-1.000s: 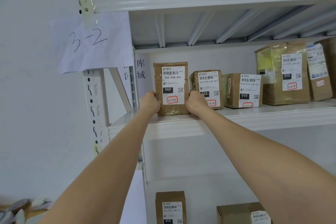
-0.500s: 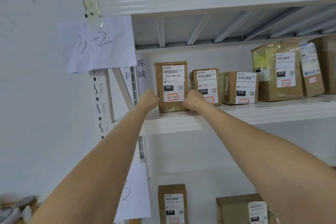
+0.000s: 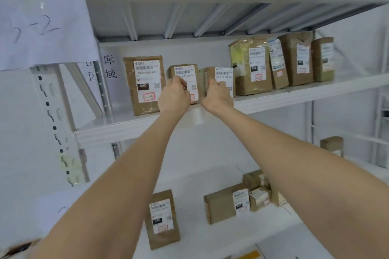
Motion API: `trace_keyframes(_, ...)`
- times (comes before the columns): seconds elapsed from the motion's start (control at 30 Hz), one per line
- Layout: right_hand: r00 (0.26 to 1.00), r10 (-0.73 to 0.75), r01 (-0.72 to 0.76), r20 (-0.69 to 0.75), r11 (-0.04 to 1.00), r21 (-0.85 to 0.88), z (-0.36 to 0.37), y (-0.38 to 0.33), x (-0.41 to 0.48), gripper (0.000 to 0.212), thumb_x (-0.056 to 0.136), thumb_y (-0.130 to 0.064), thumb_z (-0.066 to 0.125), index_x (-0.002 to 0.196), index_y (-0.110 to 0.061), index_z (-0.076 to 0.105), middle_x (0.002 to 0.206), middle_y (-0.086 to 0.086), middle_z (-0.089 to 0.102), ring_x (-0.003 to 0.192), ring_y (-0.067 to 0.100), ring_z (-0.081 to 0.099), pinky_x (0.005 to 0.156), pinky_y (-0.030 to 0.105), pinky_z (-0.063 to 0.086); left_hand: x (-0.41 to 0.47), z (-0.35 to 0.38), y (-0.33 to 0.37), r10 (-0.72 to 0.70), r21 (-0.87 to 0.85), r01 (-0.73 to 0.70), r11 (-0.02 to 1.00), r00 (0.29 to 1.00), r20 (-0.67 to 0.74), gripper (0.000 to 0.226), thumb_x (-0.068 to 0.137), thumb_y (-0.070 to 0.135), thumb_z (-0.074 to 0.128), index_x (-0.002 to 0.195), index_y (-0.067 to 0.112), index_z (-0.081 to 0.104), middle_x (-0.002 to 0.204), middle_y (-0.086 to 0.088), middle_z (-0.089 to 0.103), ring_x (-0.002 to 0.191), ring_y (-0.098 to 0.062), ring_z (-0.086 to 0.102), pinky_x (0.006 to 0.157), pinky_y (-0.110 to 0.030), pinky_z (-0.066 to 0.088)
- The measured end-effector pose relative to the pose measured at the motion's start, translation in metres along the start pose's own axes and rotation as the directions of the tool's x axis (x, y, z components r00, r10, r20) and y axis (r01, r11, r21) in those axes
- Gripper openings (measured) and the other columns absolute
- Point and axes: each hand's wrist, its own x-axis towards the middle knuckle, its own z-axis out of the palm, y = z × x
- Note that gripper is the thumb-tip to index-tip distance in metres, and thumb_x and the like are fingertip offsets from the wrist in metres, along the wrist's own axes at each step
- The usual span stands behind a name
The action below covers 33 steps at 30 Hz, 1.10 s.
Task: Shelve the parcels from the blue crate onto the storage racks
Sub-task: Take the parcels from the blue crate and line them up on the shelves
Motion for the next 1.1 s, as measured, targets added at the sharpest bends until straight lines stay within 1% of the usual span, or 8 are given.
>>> trace_keyframes(0.13, 0.995, 0.095, -0.095, 0.002, 0.991, -0.096, -0.027, 0.075, -0.017, 0.054, 0.087, -0.026, 0.061, 0.135, -0.018, 0.039, 0.135, 0.011, 0.038, 0.126, 0.029, 0.036, 0.093, 0.038, 0.041, -0.031, 0.062, 0.047, 0.008, -0.071, 0.010, 0.997, 0.968, 0.252, 0.027, 0.089, 0.013, 0.049, 0.115, 0.012, 0.055, 0.123, -0.009, 0.053, 0.111, -0.029, 0.054, 0.089, -0.039, 0.047)
trace_keyframes(0.23, 0.984, 0.174, -0.167, 0.031, 0.973, -0.162, -0.046, 0.138, -0.031, 0.054, 0.089, -0.027, 0.060, 0.137, -0.017, 0.037, 0.138, 0.011, 0.036, 0.128, 0.029, 0.033, 0.094, 0.039, 0.041, -0.058, 0.114, 0.087, 0.020, -0.096, 0.025, 0.995, 0.898, 0.439, 0.031, 0.088, 0.013, 0.051, 0.118, 0.013, 0.055, 0.125, -0.011, 0.050, 0.113, -0.028, 0.054, 0.095, -0.039, 0.046)
trace_keyframes(0.37, 0.953, 0.296, -0.273, 0.064, 0.932, -0.241, -0.074, 0.237, -0.050, 0.053, 0.089, -0.027, 0.058, 0.137, -0.017, 0.038, 0.138, 0.013, 0.034, 0.128, 0.031, 0.033, 0.096, 0.039, 0.040, -0.105, 0.187, 0.152, 0.049, -0.143, 0.044, 0.989, 0.807, 0.589, 0.033, 0.089, 0.013, 0.052, 0.122, 0.014, 0.054, 0.128, -0.011, 0.050, 0.114, -0.028, 0.054, 0.096, -0.038, 0.046)
trace_keyframes(0.5, 0.907, 0.415, -0.384, 0.075, 0.886, -0.259, -0.104, 0.348, -0.072, 0.055, 0.088, -0.029, 0.059, 0.138, -0.017, 0.038, 0.139, 0.014, 0.034, 0.129, 0.033, 0.034, 0.101, 0.039, 0.036, -0.164, 0.261, 0.228, 0.071, -0.230, 0.119, 0.966, 0.734, 0.676, 0.032, 0.088, 0.012, 0.053, 0.119, 0.010, 0.056, 0.125, -0.012, 0.053, 0.113, -0.028, 0.055, 0.094, -0.034, 0.044)
trace_keyframes(0.77, 0.807, 0.566, -0.508, 0.167, 0.810, -0.292, -0.163, 0.555, -0.108, 0.055, 0.089, -0.018, 0.056, 0.139, -0.015, 0.034, 0.135, 0.013, 0.035, 0.125, 0.031, 0.036, 0.097, 0.037, 0.039, -0.272, 0.392, 0.364, 0.081, -0.208, 0.157, 0.965, 0.577, 0.813, 0.037, 0.087, 0.004, 0.050, 0.123, 0.011, 0.054, 0.128, -0.011, 0.053, 0.115, -0.027, 0.054, 0.092, -0.035, 0.047)
trace_keyframes(0.9, 0.760, 0.613, -0.548, 0.215, 0.783, -0.295, -0.172, 0.633, -0.118, 0.053, 0.090, -0.014, 0.054, 0.139, -0.013, 0.035, 0.138, 0.014, 0.037, 0.128, 0.030, 0.035, 0.094, 0.034, 0.039, -0.316, 0.450, 0.398, 0.083, -0.176, 0.146, 0.974, 0.492, 0.867, 0.037, 0.087, 0.005, 0.049, 0.123, 0.012, 0.052, 0.128, -0.012, 0.049, 0.114, -0.027, 0.053, 0.092, -0.032, 0.045)
trace_keyframes(1.0, 0.732, 0.624, -0.545, 0.274, 0.778, -0.313, -0.169, 0.682, -0.120, 0.051, 0.090, -0.013, 0.054, 0.138, -0.010, 0.036, 0.139, 0.016, 0.038, 0.129, 0.032, 0.035, 0.102, 0.038, 0.038, -0.342, 0.495, 0.412, 0.069, -0.145, 0.142, 0.979, 0.436, 0.897, 0.035, 0.087, 0.006, 0.048, 0.122, 0.011, 0.051, 0.127, -0.014, 0.048, 0.113, -0.029, 0.053, 0.092, -0.034, 0.046)
trace_keyframes(1.1, 0.683, 0.665, -0.588, 0.302, 0.746, -0.314, -0.156, 0.735, -0.117, 0.054, 0.088, -0.015, 0.056, 0.138, -0.013, 0.036, 0.138, 0.014, 0.035, 0.125, 0.031, 0.039, 0.099, 0.041, 0.043, -0.364, 0.546, 0.422, 0.040, -0.109, 0.159, 0.981, 0.384, 0.923, 0.035, 0.088, 0.006, 0.048, 0.123, 0.011, 0.051, 0.129, -0.013, 0.047, 0.114, -0.028, 0.052, 0.093, -0.034, 0.045)
